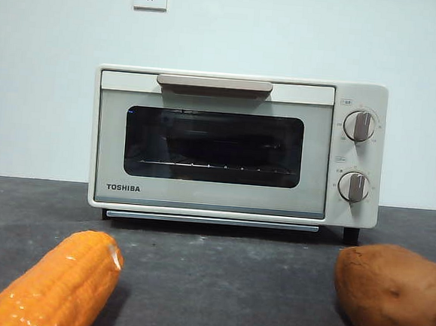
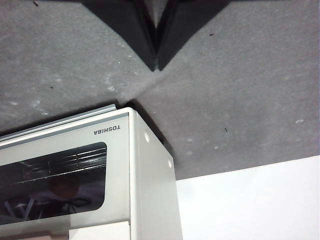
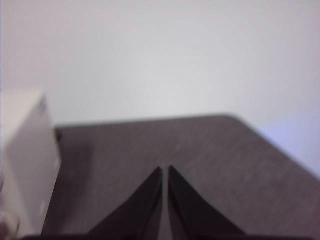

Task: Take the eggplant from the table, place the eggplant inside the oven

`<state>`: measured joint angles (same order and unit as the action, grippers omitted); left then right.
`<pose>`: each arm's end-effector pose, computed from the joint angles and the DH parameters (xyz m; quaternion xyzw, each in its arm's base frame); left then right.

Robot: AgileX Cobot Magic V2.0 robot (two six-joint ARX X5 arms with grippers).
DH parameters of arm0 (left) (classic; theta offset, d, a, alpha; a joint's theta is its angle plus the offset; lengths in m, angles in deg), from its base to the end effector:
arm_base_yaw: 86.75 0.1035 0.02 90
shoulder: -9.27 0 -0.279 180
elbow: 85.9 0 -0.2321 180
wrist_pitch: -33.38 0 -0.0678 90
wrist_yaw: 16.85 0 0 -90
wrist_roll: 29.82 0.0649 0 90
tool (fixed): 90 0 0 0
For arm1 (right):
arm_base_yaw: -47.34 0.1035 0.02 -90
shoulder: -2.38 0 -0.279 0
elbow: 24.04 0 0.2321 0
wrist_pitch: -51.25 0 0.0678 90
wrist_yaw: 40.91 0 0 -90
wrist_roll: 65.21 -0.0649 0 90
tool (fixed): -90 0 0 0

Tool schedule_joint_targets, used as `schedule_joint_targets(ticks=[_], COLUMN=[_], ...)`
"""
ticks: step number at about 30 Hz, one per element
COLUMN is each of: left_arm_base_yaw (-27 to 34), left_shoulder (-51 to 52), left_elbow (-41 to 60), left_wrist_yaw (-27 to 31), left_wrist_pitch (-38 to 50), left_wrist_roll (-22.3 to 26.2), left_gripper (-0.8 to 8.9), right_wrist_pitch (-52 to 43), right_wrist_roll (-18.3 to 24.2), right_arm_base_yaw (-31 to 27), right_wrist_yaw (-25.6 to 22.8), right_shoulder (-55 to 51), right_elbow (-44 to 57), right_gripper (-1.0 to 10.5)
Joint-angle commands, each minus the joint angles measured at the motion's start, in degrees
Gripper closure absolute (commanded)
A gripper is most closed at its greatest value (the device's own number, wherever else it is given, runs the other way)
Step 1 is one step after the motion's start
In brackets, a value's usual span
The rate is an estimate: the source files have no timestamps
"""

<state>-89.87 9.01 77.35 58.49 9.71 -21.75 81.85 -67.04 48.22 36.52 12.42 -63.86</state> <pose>0.0921 -0.0215 0.1543 0.0631 0.0513 -0.1582 0.9840 0.0781 -0.0129 0.2655 0.0150 0.0055 -0.1019 0.9947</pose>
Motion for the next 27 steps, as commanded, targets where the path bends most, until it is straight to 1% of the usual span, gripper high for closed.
schedule_joint_targets(ticks=[1,4,7,9,11,16,20,24,27], left_arm_base_yaw=[0.1,0.1,0.1,0.1,0.1,0.1,0.1,0.1,0.1], left_shoulder=[0.1,0.1,0.1,0.1,0.1,0.1,0.1,0.1,0.1], left_elbow=[1.6,1.6,1.6,1.6,1.6,1.6,1.6,1.6,1.6], left_wrist_yaw=[0.1,0.1,0.1,0.1,0.1,0.1,0.1,0.1,0.1], left_wrist_pitch=[0.8,0.8,0.8,0.8,0.8,0.8,0.8,0.8,0.8], left_wrist_roll=[0.3,0.3,0.3,0.3,0.3,0.3,0.3,0.3,0.3], left_gripper=[8.07,8.07,8.07,8.07,8.07,8.07,8.08,8.08,8.08], right_wrist_pitch=[-0.4,-0.6,-0.7,-0.7,-0.9,-1.6,-6.0,-5.7,-6.0], right_wrist_roll=[-0.6,-1.6,-4.1,-4.9,-4.9,-4.9,-4.6,-4.7,-4.6], right_arm_base_yaw=[-0.9,-1.0,-1.0,-1.0,-1.0,-1.0,-0.9,-1.0,-1.0], right_wrist_yaw=[1.2,1.2,1.3,2.9,4.6,10.7,15.1,16.1,15.8], right_shoulder=[0.2,0.1,-1.1,-2.8,-4.3,-8.4,-9.8,-9.8,-9.8], right_elbow=[3.9,8.6,12.6,15.4,17.3,22.0,24.0,24.2,24.2], right_gripper=[9.4,9.4,9.4,9.4,9.4,9.4,9.4,9.4,9.4])
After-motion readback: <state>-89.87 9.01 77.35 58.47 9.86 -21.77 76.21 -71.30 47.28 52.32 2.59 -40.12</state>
